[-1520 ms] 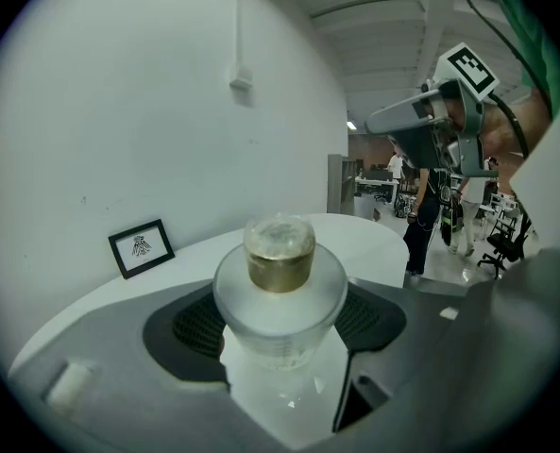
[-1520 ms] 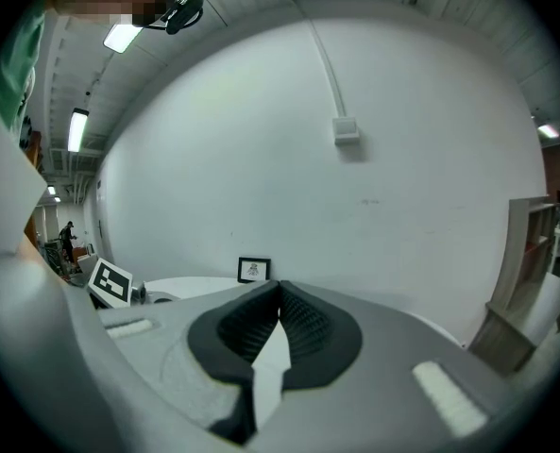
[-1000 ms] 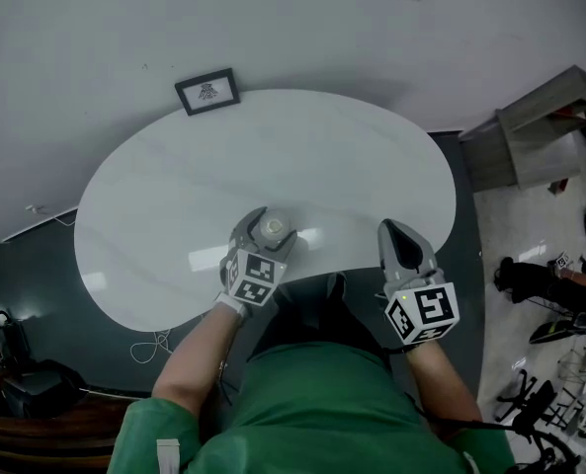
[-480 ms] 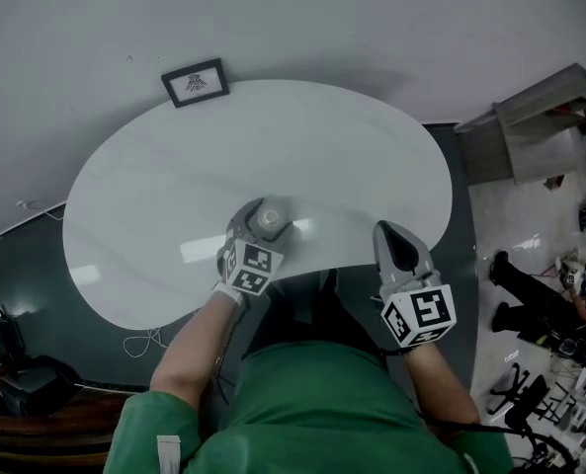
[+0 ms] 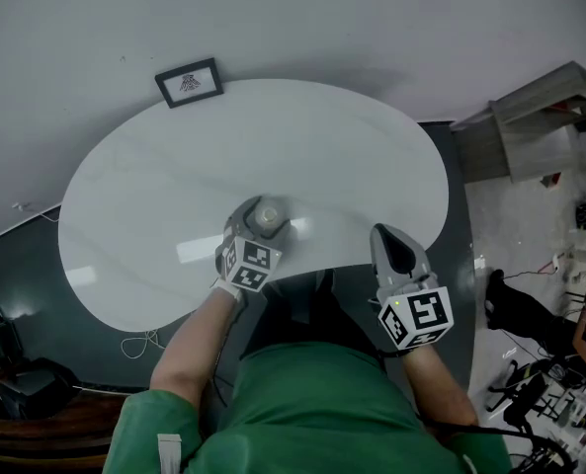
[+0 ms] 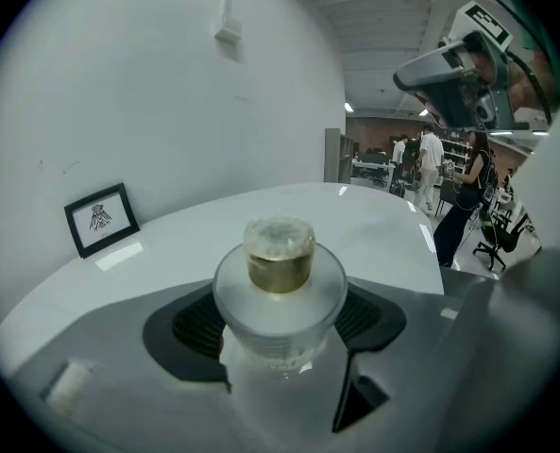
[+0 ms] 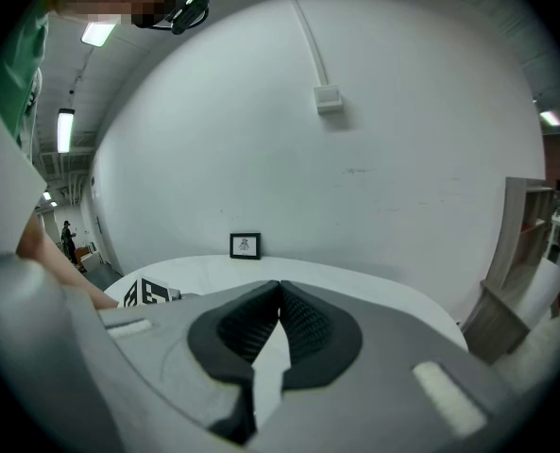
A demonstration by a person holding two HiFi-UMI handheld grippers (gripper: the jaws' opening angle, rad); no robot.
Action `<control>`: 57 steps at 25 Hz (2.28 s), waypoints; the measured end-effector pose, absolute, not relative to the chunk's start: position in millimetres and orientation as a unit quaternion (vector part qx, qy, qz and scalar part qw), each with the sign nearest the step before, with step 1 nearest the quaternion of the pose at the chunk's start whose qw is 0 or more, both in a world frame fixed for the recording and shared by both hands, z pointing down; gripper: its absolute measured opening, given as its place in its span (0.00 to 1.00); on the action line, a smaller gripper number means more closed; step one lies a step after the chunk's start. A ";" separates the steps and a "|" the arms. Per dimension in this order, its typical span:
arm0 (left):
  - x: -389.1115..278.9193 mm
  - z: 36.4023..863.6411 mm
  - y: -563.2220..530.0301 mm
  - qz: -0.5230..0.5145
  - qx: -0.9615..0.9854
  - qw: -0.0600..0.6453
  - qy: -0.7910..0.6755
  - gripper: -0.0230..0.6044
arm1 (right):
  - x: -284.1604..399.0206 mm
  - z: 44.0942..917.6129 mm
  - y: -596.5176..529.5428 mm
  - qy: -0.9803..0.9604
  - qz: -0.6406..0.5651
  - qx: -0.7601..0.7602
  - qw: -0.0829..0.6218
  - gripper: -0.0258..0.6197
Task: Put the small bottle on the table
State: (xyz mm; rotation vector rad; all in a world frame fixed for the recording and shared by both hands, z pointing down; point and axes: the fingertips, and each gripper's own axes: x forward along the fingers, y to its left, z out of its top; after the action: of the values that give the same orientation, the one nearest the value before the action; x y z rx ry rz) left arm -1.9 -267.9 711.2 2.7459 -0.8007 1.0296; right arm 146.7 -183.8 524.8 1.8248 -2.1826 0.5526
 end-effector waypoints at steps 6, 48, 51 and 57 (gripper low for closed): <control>-2.8 715.7 -269.7 0.337 0.903 0.058 -0.261 0.58 | 141.8 528.4 -181.7 -0.749 0.194 0.621 0.126 0.04; -102.4 430.0 -264.5 0.074 0.870 0.071 -0.482 0.05 | 119.8 416.2 -223.6 -0.807 0.074 0.584 0.040 0.04; -118.3 418.3 -263.1 0.064 0.859 0.081 -0.502 0.05 | 117.9 402.9 -231.8 -0.811 0.061 0.581 0.029 0.04; -128.9 381.7 -262.7 0.037 0.850 0.076 -0.520 0.05 | 102.7 373.9 -246.7 -0.824 0.041 0.565 0.005 0.04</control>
State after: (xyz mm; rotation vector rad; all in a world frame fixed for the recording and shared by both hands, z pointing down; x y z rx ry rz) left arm -128.9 -262.7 381.7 2.5483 -1.5598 0.1102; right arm 102.7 -246.7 373.9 1.7702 -2.5794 0.1282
